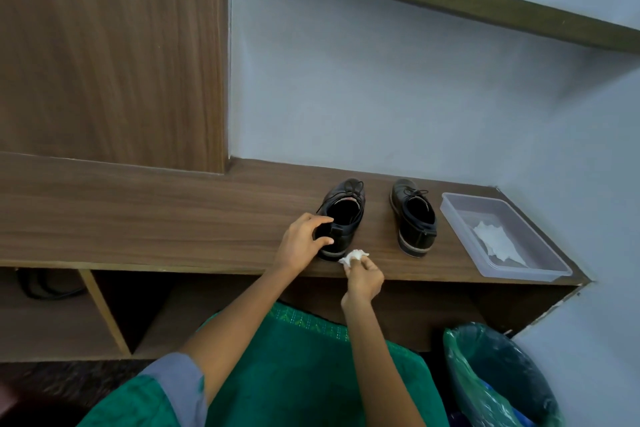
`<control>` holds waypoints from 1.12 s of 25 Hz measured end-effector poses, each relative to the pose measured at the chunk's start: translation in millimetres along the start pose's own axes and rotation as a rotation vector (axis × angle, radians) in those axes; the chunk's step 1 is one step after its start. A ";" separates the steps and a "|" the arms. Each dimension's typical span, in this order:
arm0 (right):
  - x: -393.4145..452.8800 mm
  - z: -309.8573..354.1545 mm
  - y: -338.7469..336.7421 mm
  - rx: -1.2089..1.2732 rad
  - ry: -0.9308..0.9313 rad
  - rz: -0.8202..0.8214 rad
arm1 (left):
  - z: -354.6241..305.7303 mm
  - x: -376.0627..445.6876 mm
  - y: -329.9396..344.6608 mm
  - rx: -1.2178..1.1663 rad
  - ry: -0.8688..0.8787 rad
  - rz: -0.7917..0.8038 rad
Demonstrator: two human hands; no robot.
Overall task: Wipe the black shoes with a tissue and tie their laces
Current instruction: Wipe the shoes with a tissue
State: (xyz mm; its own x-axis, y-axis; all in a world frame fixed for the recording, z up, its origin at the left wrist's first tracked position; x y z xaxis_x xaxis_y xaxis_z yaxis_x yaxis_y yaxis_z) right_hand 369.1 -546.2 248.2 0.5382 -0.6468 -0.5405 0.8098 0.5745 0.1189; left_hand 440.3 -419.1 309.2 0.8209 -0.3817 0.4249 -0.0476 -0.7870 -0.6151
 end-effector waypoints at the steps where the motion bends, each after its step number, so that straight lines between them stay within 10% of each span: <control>1: -0.9 0.1 4.3 -0.009 0.013 0.009 | -0.6 0.5 -0.2 0.002 -0.002 -0.001; 9: -25.2 -25.3 12.0 -0.023 0.051 0.132 | -5.9 1.3 -1.9 0.095 0.043 0.034; 15: 3.6 29.2 -36.3 0.029 -0.164 -0.116 | -46.8 20.7 16.8 0.490 0.188 0.166; 28: -11.9 107.1 84.6 -1.000 -1.010 0.245 | 17.5 -4.2 -39.6 0.380 0.295 0.068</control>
State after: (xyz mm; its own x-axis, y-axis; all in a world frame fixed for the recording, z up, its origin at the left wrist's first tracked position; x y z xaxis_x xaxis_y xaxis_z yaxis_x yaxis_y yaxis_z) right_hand 456.2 -543.6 353.9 0.9119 -0.3112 0.2677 0.4027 0.5516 -0.7305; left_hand 448.7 -377.8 320.2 0.6244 -0.5899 0.5119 0.1609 -0.5442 -0.8234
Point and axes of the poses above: each hand's wrist, its own x-axis towards the middle knuckle, its own y-axis out of the palm, z = x × y, the point moved 6 cm from there along x, towards the middle knuckle, and after that the axes turned 10 degrees about y, right-handed, at the moved point
